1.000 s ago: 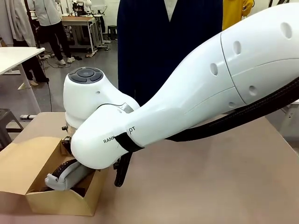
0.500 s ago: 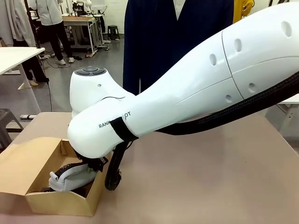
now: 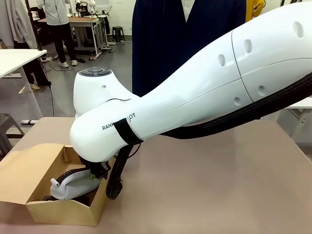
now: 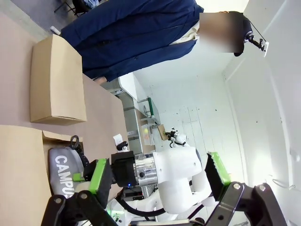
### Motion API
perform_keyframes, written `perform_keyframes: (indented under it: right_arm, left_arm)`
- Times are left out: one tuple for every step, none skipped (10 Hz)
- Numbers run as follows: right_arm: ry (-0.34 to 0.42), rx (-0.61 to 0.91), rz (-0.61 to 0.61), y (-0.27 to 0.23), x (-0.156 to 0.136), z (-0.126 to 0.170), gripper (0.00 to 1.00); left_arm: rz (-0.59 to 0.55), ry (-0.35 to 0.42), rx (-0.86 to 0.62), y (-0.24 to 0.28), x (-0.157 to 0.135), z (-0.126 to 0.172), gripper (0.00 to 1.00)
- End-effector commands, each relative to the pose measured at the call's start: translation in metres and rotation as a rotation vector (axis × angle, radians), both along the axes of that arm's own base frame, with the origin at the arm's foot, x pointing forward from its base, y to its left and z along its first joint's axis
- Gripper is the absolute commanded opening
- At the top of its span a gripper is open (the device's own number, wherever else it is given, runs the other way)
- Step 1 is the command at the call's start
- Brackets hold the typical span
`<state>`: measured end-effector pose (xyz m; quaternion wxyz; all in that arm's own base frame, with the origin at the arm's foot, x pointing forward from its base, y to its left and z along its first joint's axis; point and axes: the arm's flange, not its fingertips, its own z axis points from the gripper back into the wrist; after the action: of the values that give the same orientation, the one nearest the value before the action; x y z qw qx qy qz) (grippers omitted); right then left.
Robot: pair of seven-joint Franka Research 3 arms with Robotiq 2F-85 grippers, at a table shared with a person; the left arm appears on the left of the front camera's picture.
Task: Place items inside the box.
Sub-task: Pick up a Pencil pouch or Stapler and place it inside the Mailer Box closest to the robot.
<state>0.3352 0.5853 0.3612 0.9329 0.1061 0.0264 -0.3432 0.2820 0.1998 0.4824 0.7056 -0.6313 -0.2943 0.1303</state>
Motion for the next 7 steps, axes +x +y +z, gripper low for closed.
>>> perform_keyframes:
  right_arm:
    - [-0.007, 0.042, -0.057, 0.001, -0.003, -0.005, 0.57]
    - [-0.017, 0.050, -0.073, -0.003, -0.002, -0.001, 0.67]
    - [-0.005, 0.087, -0.096, -0.007, 0.000, 0.005, 1.00]
    - [0.005, 0.120, -0.125, -0.012, 0.002, 0.011, 1.00]
    - [0.011, 0.145, -0.125, -0.016, 0.003, 0.015, 1.00]
    - [0.007, 0.145, -0.125, -0.017, 0.003, 0.017, 0.91]
    - [0.005, 0.157, -0.120, -0.019, 0.001, 0.019, 1.00]
  left_arm:
    - [-0.003, -0.017, -0.003, -0.001, -0.002, 0.001, 1.00]
    - [-0.003, -0.017, -0.003, -0.001, -0.002, 0.001, 1.00]
    - [-0.003, -0.017, -0.003, -0.001, -0.002, 0.001, 1.00]
    - [-0.003, -0.017, -0.003, -0.001, -0.002, 0.001, 1.00]
    - [-0.003, -0.017, -0.003, -0.001, -0.002, 0.001, 1.00]
    - [-0.003, -0.017, -0.003, -0.001, -0.002, 0.001, 1.00]
    - [-0.003, -0.017, -0.003, -0.001, -0.002, 0.001, 1.00]
